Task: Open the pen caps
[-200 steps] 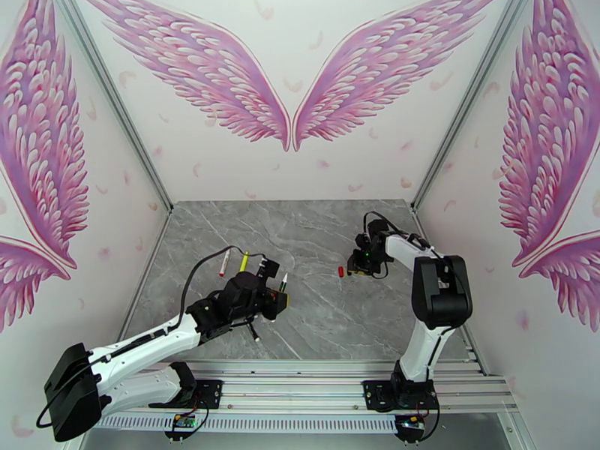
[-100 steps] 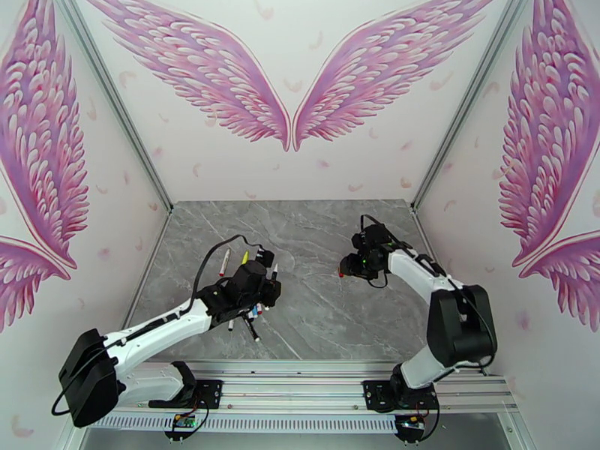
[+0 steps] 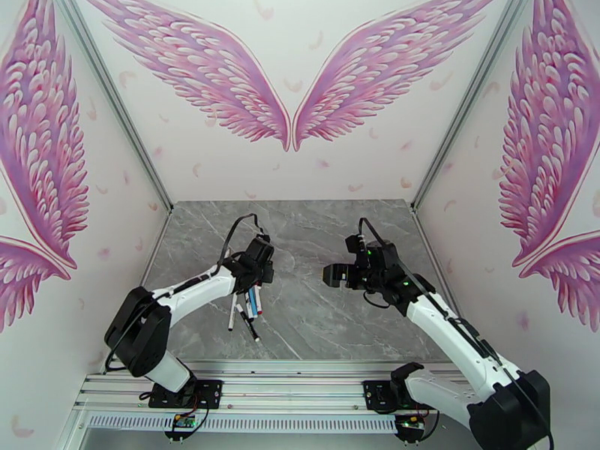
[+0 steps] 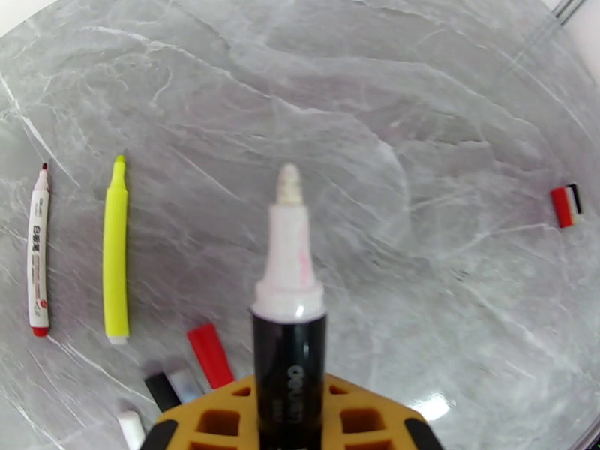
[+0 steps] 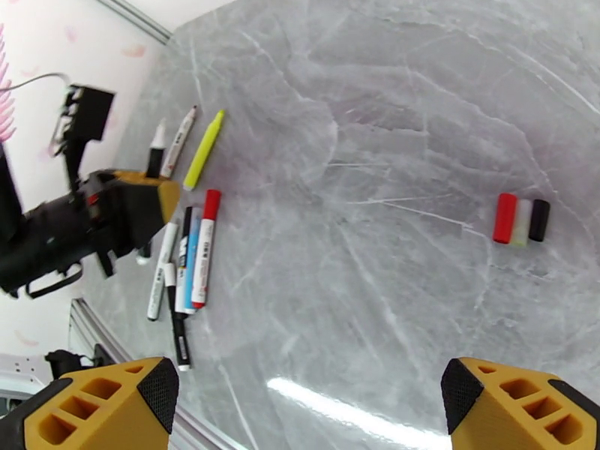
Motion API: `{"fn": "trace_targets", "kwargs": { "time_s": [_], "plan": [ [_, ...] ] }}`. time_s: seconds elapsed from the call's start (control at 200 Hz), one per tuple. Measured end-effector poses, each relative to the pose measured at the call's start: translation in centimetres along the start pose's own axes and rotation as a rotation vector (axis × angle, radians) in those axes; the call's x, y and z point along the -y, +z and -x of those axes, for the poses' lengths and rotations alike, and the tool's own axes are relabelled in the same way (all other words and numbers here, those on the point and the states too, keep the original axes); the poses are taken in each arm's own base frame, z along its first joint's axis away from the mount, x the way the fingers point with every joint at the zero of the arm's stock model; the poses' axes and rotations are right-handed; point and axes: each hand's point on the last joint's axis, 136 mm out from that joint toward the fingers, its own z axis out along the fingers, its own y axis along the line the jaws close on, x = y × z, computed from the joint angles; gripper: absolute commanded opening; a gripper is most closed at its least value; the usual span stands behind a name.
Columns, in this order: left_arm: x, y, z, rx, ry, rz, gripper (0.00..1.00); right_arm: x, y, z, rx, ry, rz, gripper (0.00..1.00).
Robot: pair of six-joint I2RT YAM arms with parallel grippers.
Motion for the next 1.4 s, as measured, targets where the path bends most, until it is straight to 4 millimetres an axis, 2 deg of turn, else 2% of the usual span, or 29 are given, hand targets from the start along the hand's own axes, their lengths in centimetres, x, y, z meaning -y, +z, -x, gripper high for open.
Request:
{"fn": "trace_targets", "kwargs": {
  "time_s": [0.34, 0.55, 0.63, 0.78, 0.954, 1.119, 1.399],
  "plan": [
    [-5.3, 4.2, 2.5, -0.031, 0.032, 0.142, 0.04, -1.4, -0.5, 0.3, 0.024, -0.02, 0.06, 0.99],
    [-8.1, 6.0, 2.7, -0.074, 0.05, 0.183, 0.08, -1.6, -0.5, 0.2, 0.021, -0.022, 0.065, 0.99],
    [-7.9, 6.4, 3.1, -0.081, 0.056, 0.143, 0.08, -1.6, -0.5, 0.3, 0.023, -0.023, 0.068, 0.99],
    [-5.9, 7.5, 3.5, -0.098, 0.079, 0.037, 0.08, -1.9, -0.5, 0.4, 0.027, -0.017, 0.079, 0.99],
    [-4.7, 9.7, 2.8, -0.149, 0.093, -0.014, 0.08, -2.1, -0.5, 0.3, 0.024, -0.011, 0.085, 0.99],
    [-4.7, 11.4, 1.6, -0.199, 0.093, -0.015, 0.08, -2.2, -0.6, 0.3, 0.026, -0.012, 0.088, 0.99],
    [-5.8, 11.5, 1.8, -0.204, 0.095, 0.04, 0.1, -1.8, -0.4, -0.5, 0.013, -0.003, 0.082, 0.99]
  ]
}}
